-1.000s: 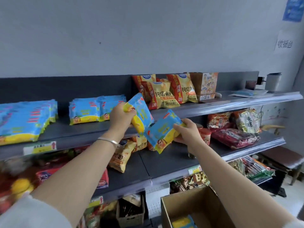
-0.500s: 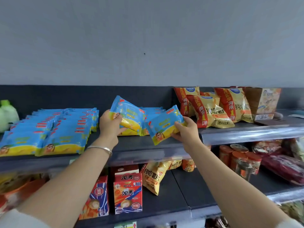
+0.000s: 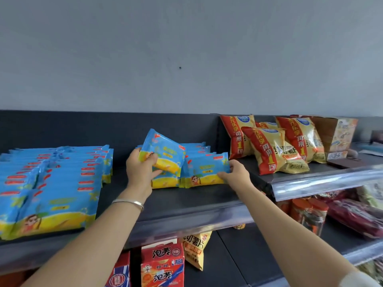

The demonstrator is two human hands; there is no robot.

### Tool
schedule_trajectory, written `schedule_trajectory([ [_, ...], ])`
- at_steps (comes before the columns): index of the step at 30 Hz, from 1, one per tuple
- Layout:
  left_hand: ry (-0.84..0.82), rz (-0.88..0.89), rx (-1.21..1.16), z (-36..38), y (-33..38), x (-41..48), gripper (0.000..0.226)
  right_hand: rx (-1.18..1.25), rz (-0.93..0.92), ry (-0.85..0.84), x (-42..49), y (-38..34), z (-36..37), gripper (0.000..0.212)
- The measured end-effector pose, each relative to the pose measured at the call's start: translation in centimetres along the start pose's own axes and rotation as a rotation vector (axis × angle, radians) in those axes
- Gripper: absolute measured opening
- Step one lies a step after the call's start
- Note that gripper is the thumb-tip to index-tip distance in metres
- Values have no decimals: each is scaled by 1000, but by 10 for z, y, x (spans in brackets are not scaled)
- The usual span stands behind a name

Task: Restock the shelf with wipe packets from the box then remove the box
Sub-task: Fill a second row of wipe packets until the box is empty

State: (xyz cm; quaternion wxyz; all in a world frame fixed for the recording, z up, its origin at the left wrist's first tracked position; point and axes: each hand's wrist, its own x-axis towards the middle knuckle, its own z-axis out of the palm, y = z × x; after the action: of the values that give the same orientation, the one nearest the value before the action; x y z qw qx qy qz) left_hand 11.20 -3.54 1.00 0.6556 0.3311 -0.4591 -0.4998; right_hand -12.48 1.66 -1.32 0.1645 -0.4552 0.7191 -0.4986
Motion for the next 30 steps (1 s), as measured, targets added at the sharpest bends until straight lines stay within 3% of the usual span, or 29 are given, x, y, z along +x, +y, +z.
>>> schedule_trajectory([
  [8,-20,-34,-26,13,-12,-2,25,-173,0,-51,17,9,1,51],
  [11,-4,-43,-3,11,-15,-2,26,-231,-29,-52,23,5,3,68],
  [14,47,11,281,5,-21,1,17,-476,-135,-51,19,0,5,90],
  [18,38,106,640,-2,-21,2,19,-860,-494,-106,5,-6,16,95],
  [21,-46,102,873,-8,-16,0,42,-948,-603,-116,3,-9,26,87],
  [24,-158,130,1042,-14,-16,-2,91,-918,-580,-133,5,-12,31,82],
  [26,-216,143,1177,-17,-19,-2,105,-902,-558,-145,6,-15,32,78],
  [30,-233,181,1458,-20,-22,-1,78,-909,-551,-124,5,-17,34,73],
])
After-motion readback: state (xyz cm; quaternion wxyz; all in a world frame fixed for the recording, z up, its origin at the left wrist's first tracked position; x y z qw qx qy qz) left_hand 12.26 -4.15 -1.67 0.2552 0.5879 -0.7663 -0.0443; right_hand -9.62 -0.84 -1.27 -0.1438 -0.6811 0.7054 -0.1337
